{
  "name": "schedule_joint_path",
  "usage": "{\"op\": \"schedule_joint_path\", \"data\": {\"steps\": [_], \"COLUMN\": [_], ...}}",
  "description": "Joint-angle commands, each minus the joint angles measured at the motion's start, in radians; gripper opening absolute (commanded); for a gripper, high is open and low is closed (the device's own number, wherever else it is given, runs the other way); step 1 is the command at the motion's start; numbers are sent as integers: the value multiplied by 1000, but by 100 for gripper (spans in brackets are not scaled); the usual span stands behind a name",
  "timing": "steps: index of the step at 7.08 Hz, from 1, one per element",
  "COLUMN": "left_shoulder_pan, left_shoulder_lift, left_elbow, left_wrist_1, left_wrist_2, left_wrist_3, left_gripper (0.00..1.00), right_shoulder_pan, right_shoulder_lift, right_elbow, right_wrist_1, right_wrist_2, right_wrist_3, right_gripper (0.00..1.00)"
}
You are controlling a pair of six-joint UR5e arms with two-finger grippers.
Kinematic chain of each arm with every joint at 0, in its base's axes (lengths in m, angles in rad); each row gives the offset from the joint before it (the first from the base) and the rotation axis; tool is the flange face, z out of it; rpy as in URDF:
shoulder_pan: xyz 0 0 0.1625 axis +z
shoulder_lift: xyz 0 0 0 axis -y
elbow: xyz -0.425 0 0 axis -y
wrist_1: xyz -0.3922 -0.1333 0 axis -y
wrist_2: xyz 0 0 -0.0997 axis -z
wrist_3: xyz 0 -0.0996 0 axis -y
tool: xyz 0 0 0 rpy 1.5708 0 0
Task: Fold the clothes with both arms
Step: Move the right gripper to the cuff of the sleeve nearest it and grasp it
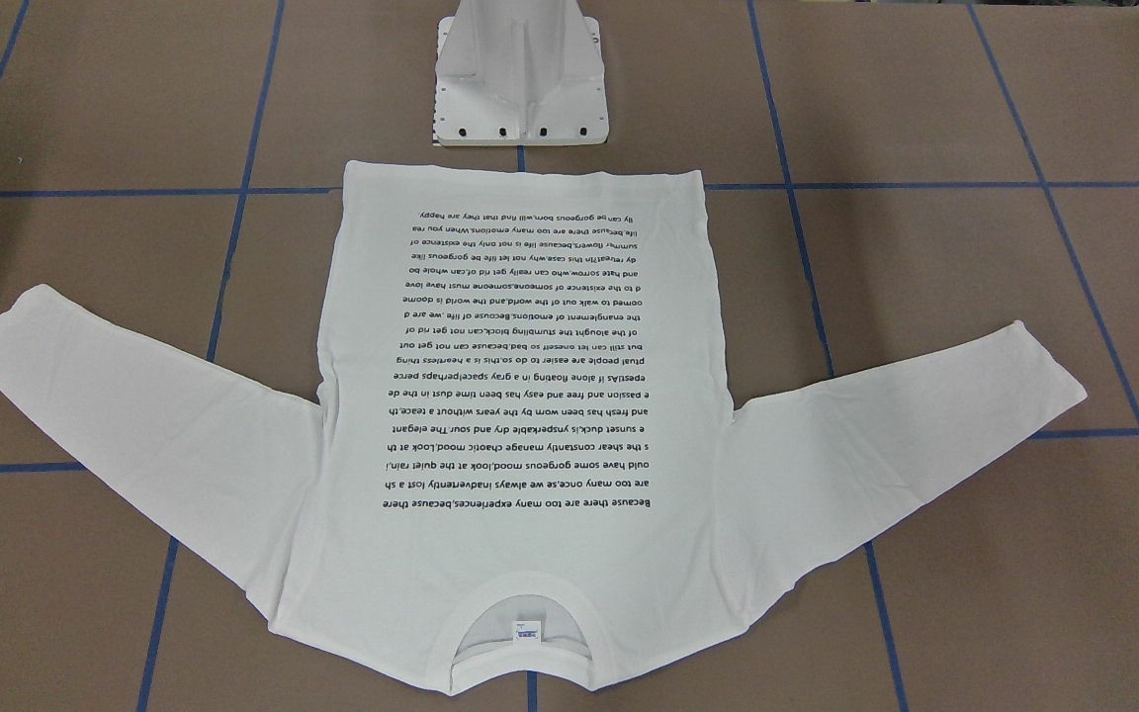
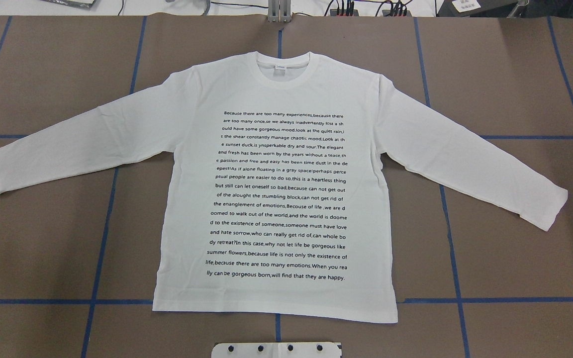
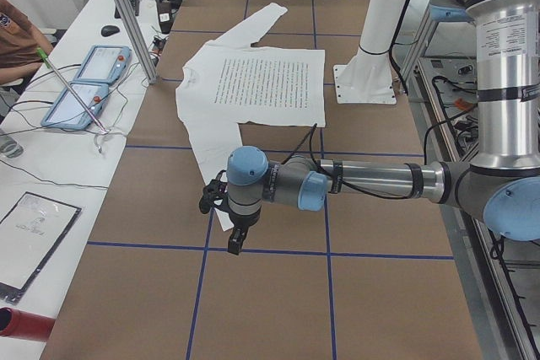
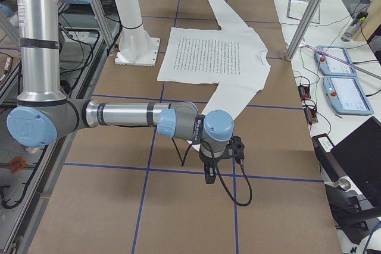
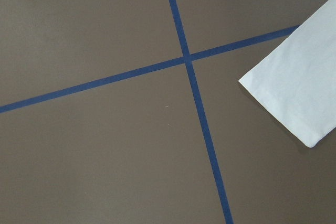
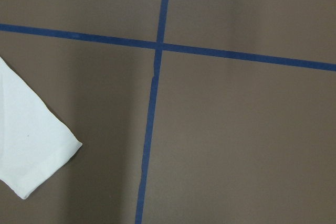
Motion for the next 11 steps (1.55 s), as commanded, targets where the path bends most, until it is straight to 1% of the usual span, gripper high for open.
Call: {"op": "schedule_joint_path", "data": {"steps": [1,2,3,4,5,6,7,8,9,10,11], "left_shoulder_pan": [5,7,8,10,15,16,16,16,16,16,16], "left_shoulder_lift": [-57,-58,-68,-74,-75,-74,-74,-74,-74,-74,-72], "left_elbow": [-23,-16,-14,-8,-14,-10,-10,-10,-11,-19,-24], "left_wrist_1": [-3,-27,-73,-83,-89,-90,-89,-89,-89,-89,-89], "left_wrist_2": [-2,-2,-1,-1,-1,-2,-2,-2,-2,-2,-2], "left_wrist_3": [-4,-13,-18,-40,-91,-88,-84,-84,-84,-84,-84], "left_gripper": [99,99,99,99,99,99,99,99,99,99,99], "right_shoulder_pan": [-60,-95,-152,-217,-274,-331,-400,-483,-553,-575,-579], "right_shoulder_lift": [78,79,79,56,-20,-75,-120,-125,-145,-146,-146], "right_elbow": [-35,-81,-106,-108,-106,-106,-97,-83,-59,-51,-56], "right_wrist_1": [70,133,211,367,580,772,868,876,876,876,873], "right_wrist_2": [33,79,90,73,38,24,22,-20,-125,-149,-149], "right_wrist_3": [27,41,185,402,527,656,773,838,849,861,863], "right_gripper": [100,100,100,100,100,100,100,100,100,100,100]}}
